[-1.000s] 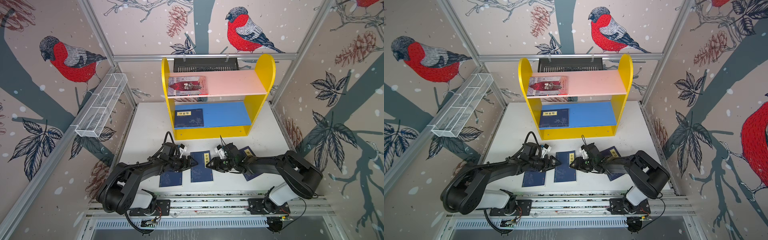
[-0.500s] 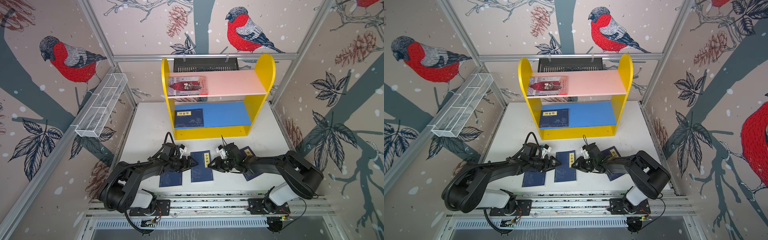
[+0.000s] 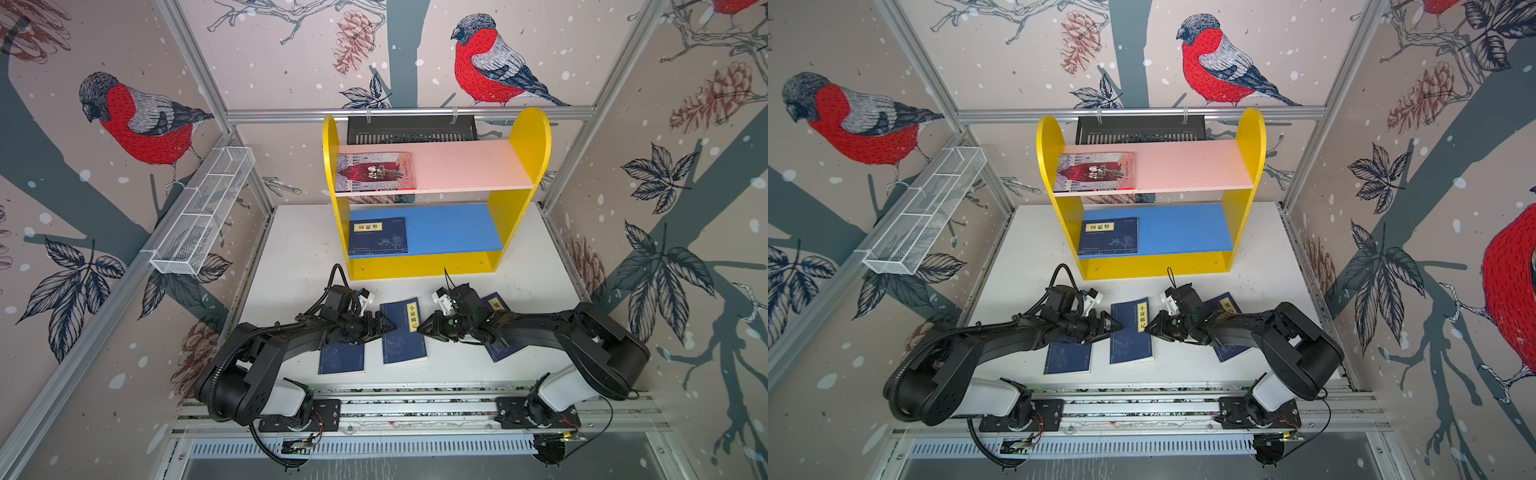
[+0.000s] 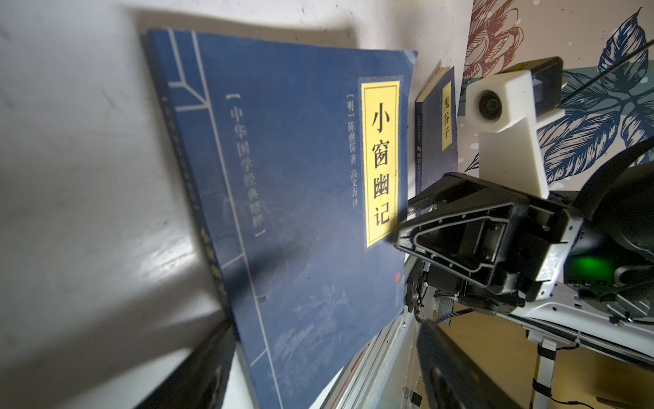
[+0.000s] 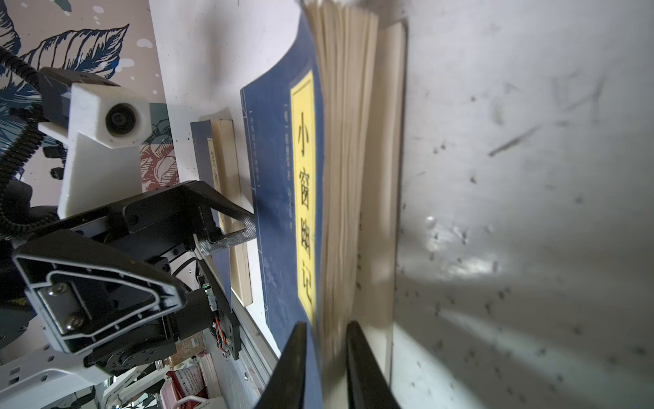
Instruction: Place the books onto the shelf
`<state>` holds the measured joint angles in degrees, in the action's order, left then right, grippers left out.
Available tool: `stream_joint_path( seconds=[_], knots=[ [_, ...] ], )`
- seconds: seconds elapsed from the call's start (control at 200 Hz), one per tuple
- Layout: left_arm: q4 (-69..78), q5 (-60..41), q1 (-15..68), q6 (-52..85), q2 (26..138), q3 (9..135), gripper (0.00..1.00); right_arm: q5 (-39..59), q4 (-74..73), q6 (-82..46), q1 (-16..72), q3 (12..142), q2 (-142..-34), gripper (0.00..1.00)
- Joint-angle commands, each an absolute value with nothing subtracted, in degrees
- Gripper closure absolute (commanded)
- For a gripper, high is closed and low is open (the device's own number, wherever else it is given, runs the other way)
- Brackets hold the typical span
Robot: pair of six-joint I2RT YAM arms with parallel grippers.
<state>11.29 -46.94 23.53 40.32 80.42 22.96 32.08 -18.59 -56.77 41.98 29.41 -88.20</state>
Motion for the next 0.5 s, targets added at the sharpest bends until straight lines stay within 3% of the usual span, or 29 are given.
stream_joint_path(
  seconds=[0.0,0.115,0.495],
  knots=[
    [13.7,-48.1,23.6,40.7,79.8,23.2,0.19,33.0,-22.0,-56.1,41.9,29.5,-88.5,0.89],
    [13.7,-48.3,23.6,41.0,78.8,23.3,0.19,33.4,-22.7,-56.1,41.6,29.4,-88.8,0.97],
    [11.4,-46.7,20.9,40.8,74.5,22.2,0.12,38.8,-26.1,-58.2,38.5,27.7,-82.8,0.99]
  ],
)
